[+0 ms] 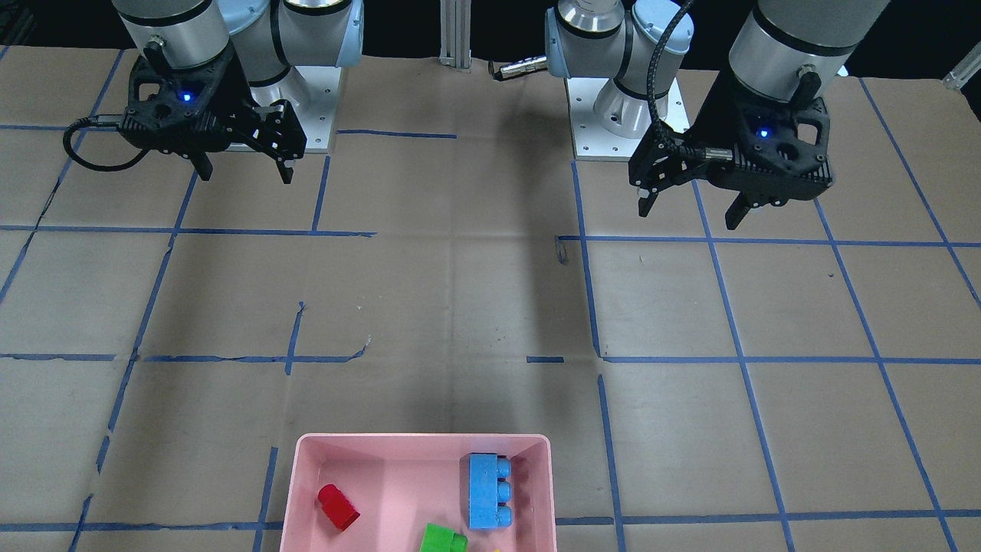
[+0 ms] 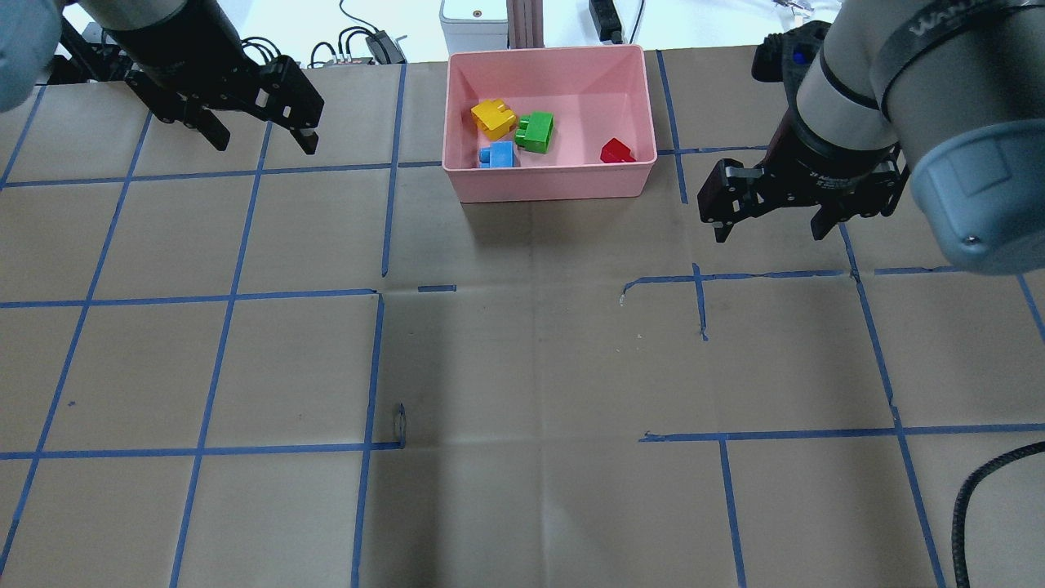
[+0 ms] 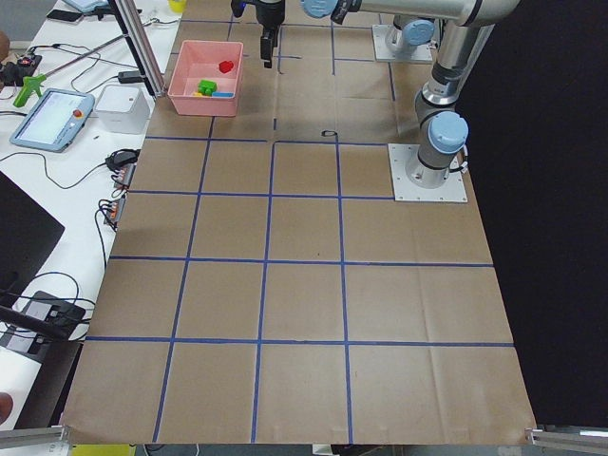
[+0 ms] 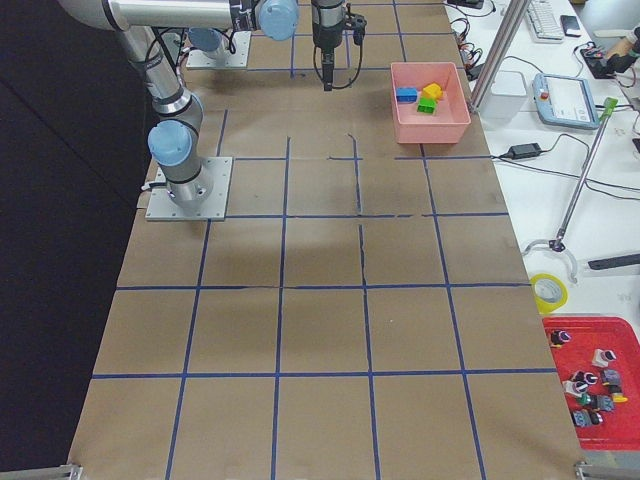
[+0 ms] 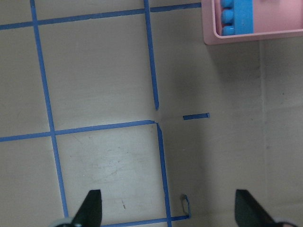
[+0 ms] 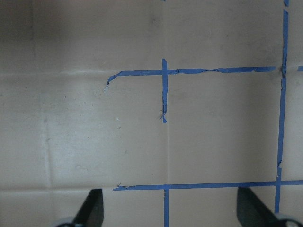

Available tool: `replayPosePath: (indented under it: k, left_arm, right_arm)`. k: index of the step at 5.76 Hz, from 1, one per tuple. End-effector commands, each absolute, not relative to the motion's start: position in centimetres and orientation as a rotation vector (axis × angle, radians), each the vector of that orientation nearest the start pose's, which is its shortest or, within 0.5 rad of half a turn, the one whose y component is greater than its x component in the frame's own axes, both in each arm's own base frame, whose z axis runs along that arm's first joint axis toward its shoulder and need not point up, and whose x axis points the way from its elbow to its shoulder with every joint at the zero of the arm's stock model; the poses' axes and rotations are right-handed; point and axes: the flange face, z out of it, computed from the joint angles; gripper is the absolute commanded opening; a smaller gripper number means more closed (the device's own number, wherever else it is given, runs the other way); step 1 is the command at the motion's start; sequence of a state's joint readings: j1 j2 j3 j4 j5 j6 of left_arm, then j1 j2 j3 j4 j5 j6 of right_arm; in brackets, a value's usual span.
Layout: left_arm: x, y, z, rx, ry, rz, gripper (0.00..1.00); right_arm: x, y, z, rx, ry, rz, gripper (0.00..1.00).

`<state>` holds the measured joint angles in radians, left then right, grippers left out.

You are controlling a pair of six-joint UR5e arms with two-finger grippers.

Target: Put all blocks into box

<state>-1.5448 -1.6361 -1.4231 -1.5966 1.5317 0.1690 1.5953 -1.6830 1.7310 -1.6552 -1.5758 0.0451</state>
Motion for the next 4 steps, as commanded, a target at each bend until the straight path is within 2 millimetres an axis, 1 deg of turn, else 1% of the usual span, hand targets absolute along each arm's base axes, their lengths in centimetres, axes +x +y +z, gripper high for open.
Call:
replayPosePath:
  k: [1, 2, 4]
  left_arm:
    - [-12.5, -52.1, 52.3, 0.262, 3.165, -0.089, 1.0]
    - [-12.4, -51.5, 51.4, 0.259, 3.165, -0.06, 0.99]
    - [-12.2, -51.5, 51.0, 0.248, 3.155, -0.055, 1.0]
  right_arm:
    - [14.4, -44.4, 47.0, 0.024, 3.146, -0.058, 1.0]
    - [14.4, -44.4, 47.0, 0.022, 3.146, -0.058, 1.0]
    - [14.4, -44.4, 46.8, 0.022, 3.146, -0.051, 1.0]
